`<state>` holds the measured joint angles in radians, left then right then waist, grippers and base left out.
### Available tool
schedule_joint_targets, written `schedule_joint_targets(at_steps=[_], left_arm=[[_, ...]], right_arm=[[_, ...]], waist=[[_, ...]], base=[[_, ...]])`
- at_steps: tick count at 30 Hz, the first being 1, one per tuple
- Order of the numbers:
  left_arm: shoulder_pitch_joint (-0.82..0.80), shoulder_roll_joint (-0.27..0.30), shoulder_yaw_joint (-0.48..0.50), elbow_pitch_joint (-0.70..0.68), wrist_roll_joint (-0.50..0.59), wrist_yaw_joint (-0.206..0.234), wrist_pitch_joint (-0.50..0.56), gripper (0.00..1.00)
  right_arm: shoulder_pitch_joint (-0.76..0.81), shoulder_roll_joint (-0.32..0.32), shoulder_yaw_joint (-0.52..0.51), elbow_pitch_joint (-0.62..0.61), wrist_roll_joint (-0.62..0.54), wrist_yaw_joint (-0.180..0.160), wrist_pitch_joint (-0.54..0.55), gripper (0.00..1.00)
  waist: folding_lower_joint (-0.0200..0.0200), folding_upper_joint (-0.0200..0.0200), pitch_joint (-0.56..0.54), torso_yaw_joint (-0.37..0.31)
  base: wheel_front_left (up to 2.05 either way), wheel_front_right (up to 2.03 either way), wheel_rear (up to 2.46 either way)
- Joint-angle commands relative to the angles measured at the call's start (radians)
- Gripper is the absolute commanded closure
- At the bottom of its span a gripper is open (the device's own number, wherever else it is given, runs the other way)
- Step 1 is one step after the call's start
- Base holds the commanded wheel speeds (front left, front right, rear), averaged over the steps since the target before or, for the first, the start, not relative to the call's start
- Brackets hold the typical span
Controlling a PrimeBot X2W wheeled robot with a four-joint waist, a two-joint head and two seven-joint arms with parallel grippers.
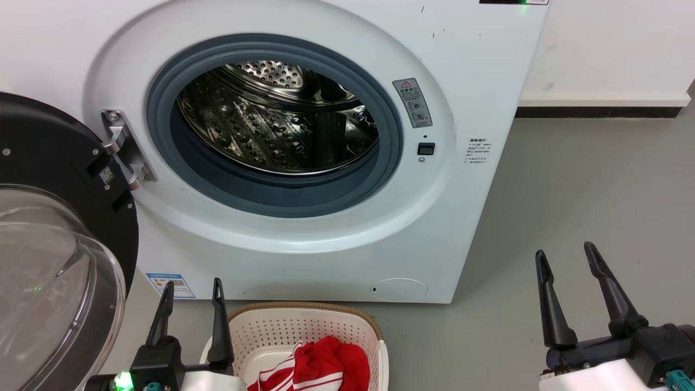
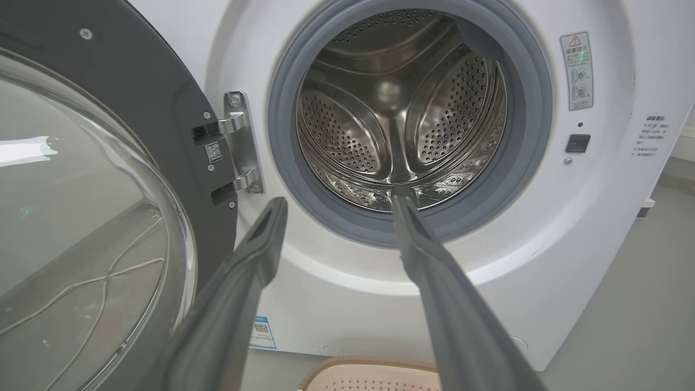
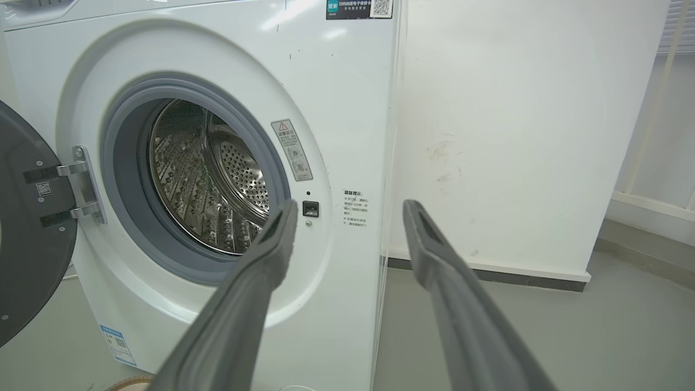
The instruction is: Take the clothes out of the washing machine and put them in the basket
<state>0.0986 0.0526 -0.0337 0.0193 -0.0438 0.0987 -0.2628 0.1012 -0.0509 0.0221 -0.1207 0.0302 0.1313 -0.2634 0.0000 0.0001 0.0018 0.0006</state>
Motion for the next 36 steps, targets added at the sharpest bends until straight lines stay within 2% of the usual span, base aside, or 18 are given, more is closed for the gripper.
schedule_joint_targets(at_steps=[1,3,4,8,18,36], left_arm=[[0.003,-0.002,0.001,0.002,0.006,-0.001,-0.003,0.00],[0.003,-0.002,0.002,0.004,0.004,-0.003,-0.003,0.00],[0.000,0.000,0.002,0.003,-0.001,-0.002,0.000,1.00],[0.010,-0.001,0.001,0.040,-0.005,-0.002,0.005,1.00],[-0.022,0.008,0.010,0.064,-0.249,-0.034,0.050,1.00],[-0.070,0.019,0.027,0.108,-0.582,-0.083,0.116,1.00]], right_arm=[[0.008,0.001,0.001,0.003,0.006,-0.001,-0.002,0.00],[0.007,0.001,0.002,0.004,0.006,-0.001,-0.002,0.00],[0.000,0.000,0.001,0.001,0.001,0.000,0.000,1.00],[0.009,0.000,0.003,0.035,0.000,0.000,0.002,1.00],[-0.022,-0.015,0.003,0.078,0.254,0.000,0.040,1.00],[-0.070,-0.031,-0.005,0.147,0.596,0.000,0.101,1.00]], waist=[[0.0000,-0.0001,0.001,0.000],[0.0000,-0.0001,0.001,-0.001],[0.0000,-0.0001,0.001,-0.001],[0.0000,-0.0001,0.001,-0.001],[0.0000,-0.0001,0.001,-0.001],[0.0000,-0.0001,0.001,-0.001]], base=[[0.00,0.00,0.00],[0.00,0.00,0.00],[0.00,0.00,0.00],[0.00,0.00,0.00],[0.00,0.00,0.00],[0.00,0.00,0.00]])
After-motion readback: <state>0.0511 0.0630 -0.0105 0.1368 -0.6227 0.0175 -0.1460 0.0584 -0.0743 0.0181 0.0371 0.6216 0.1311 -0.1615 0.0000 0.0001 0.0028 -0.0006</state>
